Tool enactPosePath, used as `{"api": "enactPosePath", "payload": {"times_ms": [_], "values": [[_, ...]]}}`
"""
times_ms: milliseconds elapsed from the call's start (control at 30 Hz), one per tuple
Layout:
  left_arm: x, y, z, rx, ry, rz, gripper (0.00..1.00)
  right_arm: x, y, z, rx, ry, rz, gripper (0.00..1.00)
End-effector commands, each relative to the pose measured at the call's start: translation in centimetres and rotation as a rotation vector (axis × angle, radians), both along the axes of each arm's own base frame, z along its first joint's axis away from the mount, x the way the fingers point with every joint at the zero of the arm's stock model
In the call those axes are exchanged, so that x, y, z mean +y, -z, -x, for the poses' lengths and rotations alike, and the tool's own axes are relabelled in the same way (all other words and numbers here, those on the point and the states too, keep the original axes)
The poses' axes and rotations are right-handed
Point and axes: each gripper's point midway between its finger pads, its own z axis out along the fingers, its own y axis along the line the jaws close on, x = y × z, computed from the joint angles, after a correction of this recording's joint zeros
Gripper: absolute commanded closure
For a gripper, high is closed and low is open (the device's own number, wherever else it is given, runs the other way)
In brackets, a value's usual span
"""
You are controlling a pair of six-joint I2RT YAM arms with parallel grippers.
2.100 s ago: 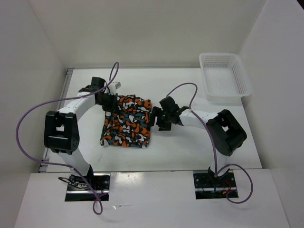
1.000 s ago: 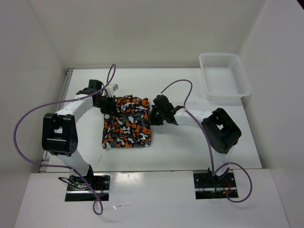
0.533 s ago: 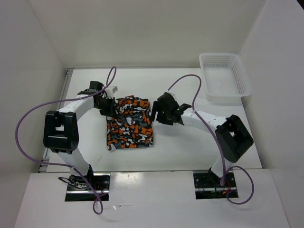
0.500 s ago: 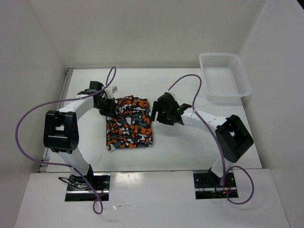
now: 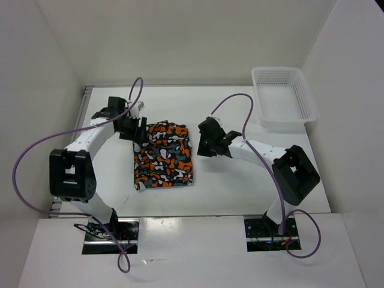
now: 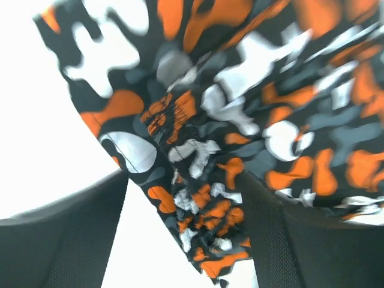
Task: Fold and stack the shorts
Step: Fold the shorts
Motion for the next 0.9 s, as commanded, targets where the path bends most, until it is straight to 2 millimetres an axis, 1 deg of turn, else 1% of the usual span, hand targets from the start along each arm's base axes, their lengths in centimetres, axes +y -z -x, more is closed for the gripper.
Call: {"api": "enactPosePath", "payload": {"times_ms": [0,33,67,100,133,167,200,233,267,300,333,367,400,433,467,500,600,633,667,733,767,800,833,867], "values": [[-0.6,-6.4,-1.4,-0.178,0.022,0.040,0.36,2.5,-2.7,-0.5,-0.057,-0.060,-0.060,0.90],[-0.9,-7.3,-1.2,-0.211,0.034,0.058,0.48,3.1,-2.2,0.1,-0.042,-0.082,-0.059,0.90],[-1.4,-7.6,-0.9,-0.221,0.049,0.080,0.61,3.8,-2.7,0.2,-0.056,-0.096,-0.071,0.90],[-2.3,-8.6,-0.7,-0.258,0.084,0.128,0.76,4.1,-2.9,0.1,-0.060,-0.103,-0.085,0.90],[-2.7,-7.7,0.2,-0.246,0.100,0.151,0.81,4.5,-3.2,0.7,-0.070,-0.119,-0.094,0.88],[-2.9,-7.7,0.6,-0.257,0.110,0.165,0.83,4.8,-4.7,1.2,-0.101,-0.132,-0.122,0.85],[-2.9,-8.7,0.8,-0.317,0.115,0.165,0.83,4.4,-4.9,1.6,-0.104,-0.132,-0.125,0.82],[-2.7,-8.8,1.0,-0.339,0.109,0.155,0.80,4.4,-5.9,1.7,-0.134,-0.131,-0.137,0.77],[-2.4,-7.8,1.8,-0.333,0.098,0.142,0.62,4.0,-6.6,1.7,-0.157,-0.119,-0.141,0.60],[-1.8,-9.0,1.8,-0.400,0.078,0.113,0.39,3.6,-8.4,1.9,-0.197,-0.110,-0.165,0.48],[-1.5,-9.0,2.0,-0.415,0.066,0.097,0.22,2.7,-8.5,2.1,-0.206,-0.090,-0.145,0.26],[-1.1,-8.9,2.6,-0.428,0.054,0.083,0.04,2.0,-8.8,2.2,-0.218,-0.085,-0.129,0.19],[-0.8,-8.7,2.7,-0.429,0.042,0.069,0.00,1.4,-10.2,2.4,-0.247,-0.072,-0.140,0.12],[-0.4,-8.6,2.6,-0.430,0.027,0.052,0.00,0.7,-10.3,2.6,-0.246,-0.058,-0.120,0.06],[-0.3,-8.0,3.0,-0.408,0.021,0.044,0.00,-0.1,-10.3,2.6,-0.256,-0.034,-0.097,0.00],[-0.3,-7.5,3.1,-0.389,0.021,0.043,0.00,-0.6,-11.0,2.8,-0.269,-0.026,-0.099,0.00],[0.0,-5.3,3.6,-0.319,0.012,0.030,0.00,-1.6,-11.4,3.3,-0.276,-0.011,-0.084,0.00],[0.2,-4.9,3.5,-0.310,0.004,0.019,0.00,-1.8,-12.1,3.4,-0.291,-0.009,-0.099,0.00],[0.4,-4.1,3.4,-0.285,-0.003,0.007,0.00,-1.9,-12.1,3.6,-0.292,-0.009,-0.101,0.00],[0.5,-2.9,3.1,-0.258,-0.009,-0.002,0.00,-2.3,-12.8,3.8,-0.308,0.008,-0.120,0.00],[0.8,-1.7,2.8,-0.227,-0.019,-0.019,0.00,-2.3,-13.2,3.9,-0.310,0.016,-0.134,0.00],[0.5,-1.0,2.9,-0.205,-0.009,-0.019,0.00,-2.5,-13.5,3.8,-0.321,0.024,-0.136,0.00],[0.7,-0.4,2.9,-0.189,-0.014,-0.028,0.00,-2.8,-13.3,3.8,-0.318,0.031,-0.123,0.00],[-0.4,-0.9,2.8,-0.195,0.018,-0.025,0.00,-3.0,-14.1,4.0,-0.335,0.033,-0.140,0.00]]}}
